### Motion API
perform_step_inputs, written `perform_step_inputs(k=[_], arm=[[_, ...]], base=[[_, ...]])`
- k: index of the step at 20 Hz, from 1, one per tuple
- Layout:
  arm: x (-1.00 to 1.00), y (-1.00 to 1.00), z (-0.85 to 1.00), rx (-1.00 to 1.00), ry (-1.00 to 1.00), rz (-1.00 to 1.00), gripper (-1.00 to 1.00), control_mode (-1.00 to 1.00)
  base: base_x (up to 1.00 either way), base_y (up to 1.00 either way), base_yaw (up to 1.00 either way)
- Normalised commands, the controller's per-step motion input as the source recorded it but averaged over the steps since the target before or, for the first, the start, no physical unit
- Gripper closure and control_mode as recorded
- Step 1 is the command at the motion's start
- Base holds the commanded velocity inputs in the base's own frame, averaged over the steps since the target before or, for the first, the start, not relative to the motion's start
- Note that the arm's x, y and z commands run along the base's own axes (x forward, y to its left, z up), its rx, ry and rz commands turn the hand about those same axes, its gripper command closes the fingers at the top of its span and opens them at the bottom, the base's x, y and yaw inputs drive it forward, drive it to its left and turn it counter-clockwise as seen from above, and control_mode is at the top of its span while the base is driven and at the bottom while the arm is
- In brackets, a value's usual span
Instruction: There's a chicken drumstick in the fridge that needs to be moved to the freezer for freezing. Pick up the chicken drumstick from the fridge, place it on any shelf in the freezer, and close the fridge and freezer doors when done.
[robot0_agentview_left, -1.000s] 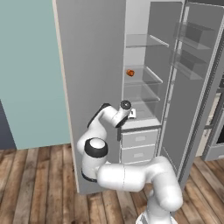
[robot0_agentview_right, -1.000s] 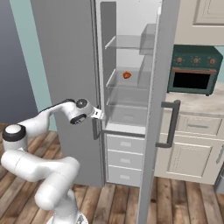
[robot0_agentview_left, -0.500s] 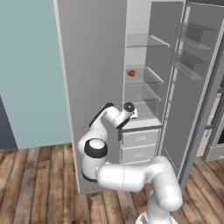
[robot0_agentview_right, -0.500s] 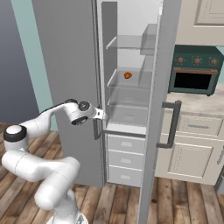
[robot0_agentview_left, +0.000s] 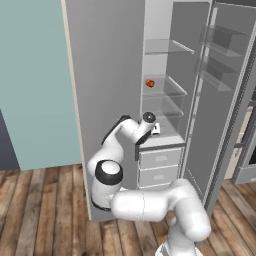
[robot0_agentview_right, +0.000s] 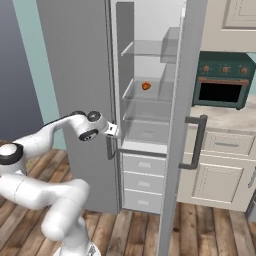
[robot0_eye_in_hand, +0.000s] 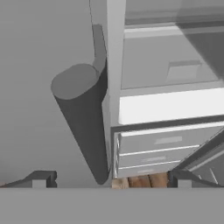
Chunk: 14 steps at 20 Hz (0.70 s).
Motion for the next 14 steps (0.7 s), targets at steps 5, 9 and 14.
perform_step_inputs(k=[5,9,14], arm=[[-0.80,0.00,0.55,0.03,0.03,0.00,-1.00,-1.00],[-0.91,0.03,0.74,0.09,-0.01,0.00,-1.00,-1.00],[-0.73,0.08,1.00,0.04,-0.03,0.00,-1.00,-1.00]], base=[[0.00,0.00,0.00],[0.00,0.00,0.00],[0.00,0.00,0.00]])
